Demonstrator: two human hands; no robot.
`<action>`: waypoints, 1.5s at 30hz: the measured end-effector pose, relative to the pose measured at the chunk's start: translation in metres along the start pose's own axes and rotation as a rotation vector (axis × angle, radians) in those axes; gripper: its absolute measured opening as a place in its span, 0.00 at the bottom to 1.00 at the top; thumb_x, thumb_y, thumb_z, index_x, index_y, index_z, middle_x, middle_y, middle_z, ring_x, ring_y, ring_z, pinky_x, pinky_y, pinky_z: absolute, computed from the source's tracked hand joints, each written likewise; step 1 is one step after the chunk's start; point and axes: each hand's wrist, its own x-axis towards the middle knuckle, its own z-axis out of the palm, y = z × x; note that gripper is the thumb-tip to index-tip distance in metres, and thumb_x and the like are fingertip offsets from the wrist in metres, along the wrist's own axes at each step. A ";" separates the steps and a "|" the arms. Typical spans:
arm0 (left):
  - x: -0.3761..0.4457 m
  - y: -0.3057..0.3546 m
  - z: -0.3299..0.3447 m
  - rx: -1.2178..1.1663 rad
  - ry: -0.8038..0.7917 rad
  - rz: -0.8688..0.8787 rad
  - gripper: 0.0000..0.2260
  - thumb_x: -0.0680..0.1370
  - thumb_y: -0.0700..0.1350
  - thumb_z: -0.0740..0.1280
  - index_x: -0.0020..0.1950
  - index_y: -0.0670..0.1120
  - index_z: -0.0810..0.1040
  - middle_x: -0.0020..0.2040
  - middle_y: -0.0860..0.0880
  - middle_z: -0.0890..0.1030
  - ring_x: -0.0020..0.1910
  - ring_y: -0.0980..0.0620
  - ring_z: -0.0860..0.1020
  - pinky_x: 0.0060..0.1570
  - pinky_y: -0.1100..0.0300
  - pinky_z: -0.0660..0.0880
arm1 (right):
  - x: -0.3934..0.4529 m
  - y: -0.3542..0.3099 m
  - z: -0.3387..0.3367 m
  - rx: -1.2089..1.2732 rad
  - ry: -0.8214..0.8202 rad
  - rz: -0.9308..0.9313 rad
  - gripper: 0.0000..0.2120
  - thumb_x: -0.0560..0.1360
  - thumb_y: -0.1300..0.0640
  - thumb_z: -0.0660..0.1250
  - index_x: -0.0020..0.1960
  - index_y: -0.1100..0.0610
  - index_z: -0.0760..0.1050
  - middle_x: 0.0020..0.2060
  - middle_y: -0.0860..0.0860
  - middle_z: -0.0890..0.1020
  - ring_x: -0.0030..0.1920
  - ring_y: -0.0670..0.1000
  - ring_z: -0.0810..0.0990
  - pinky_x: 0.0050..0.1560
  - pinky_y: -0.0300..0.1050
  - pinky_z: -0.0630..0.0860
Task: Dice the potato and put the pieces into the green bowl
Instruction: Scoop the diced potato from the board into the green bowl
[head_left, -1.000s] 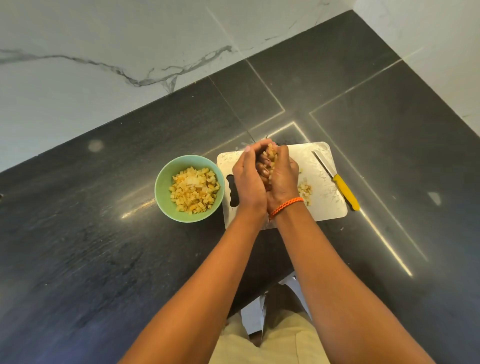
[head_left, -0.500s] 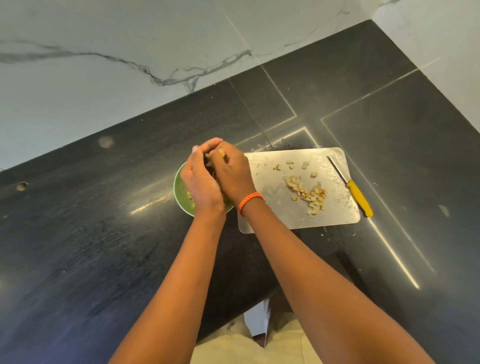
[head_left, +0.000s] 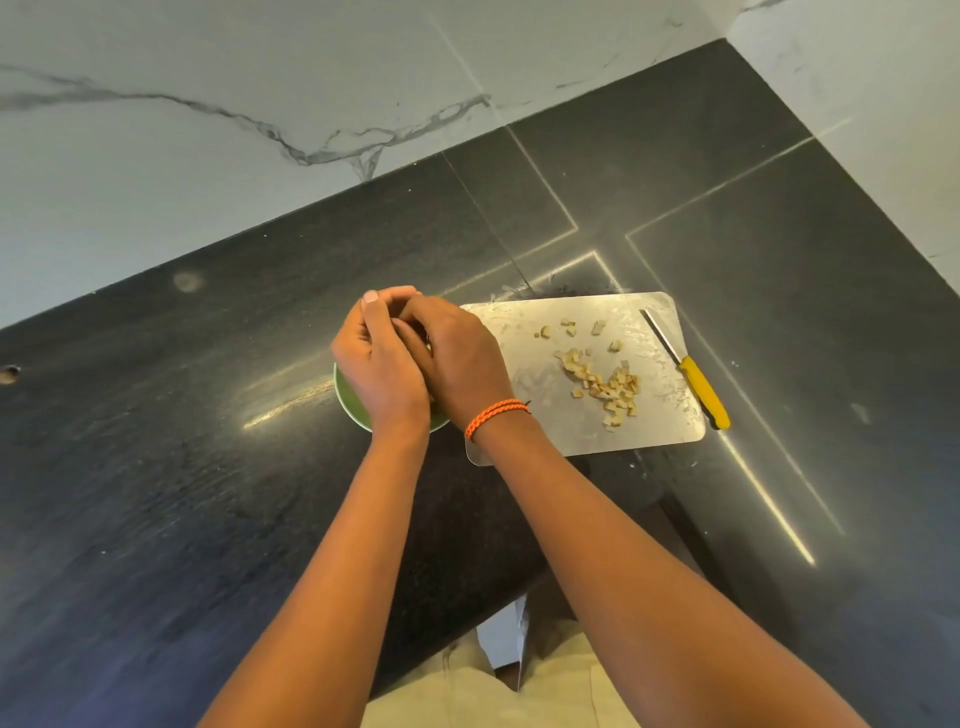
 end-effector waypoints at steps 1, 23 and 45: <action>-0.001 0.001 0.002 0.004 0.005 0.012 0.19 0.87 0.43 0.58 0.48 0.41 0.86 0.42 0.46 0.86 0.46 0.48 0.85 0.53 0.54 0.81 | 0.000 0.002 0.001 0.055 0.029 0.036 0.10 0.83 0.50 0.64 0.47 0.53 0.78 0.39 0.46 0.82 0.38 0.46 0.77 0.36 0.40 0.73; -0.062 0.000 0.065 -0.045 -0.345 0.147 0.09 0.86 0.36 0.60 0.62 0.40 0.79 0.56 0.44 0.83 0.57 0.44 0.82 0.60 0.40 0.78 | -0.022 0.077 -0.080 0.140 0.389 0.343 0.27 0.80 0.41 0.67 0.31 0.58 0.67 0.24 0.50 0.67 0.27 0.49 0.63 0.28 0.50 0.63; -0.057 -0.089 0.064 0.414 -0.511 0.216 0.16 0.81 0.34 0.60 0.63 0.51 0.76 0.62 0.55 0.77 0.65 0.52 0.76 0.65 0.45 0.76 | -0.081 0.133 -0.110 -0.243 0.248 0.299 0.09 0.80 0.64 0.66 0.55 0.57 0.83 0.51 0.51 0.83 0.54 0.53 0.79 0.56 0.34 0.70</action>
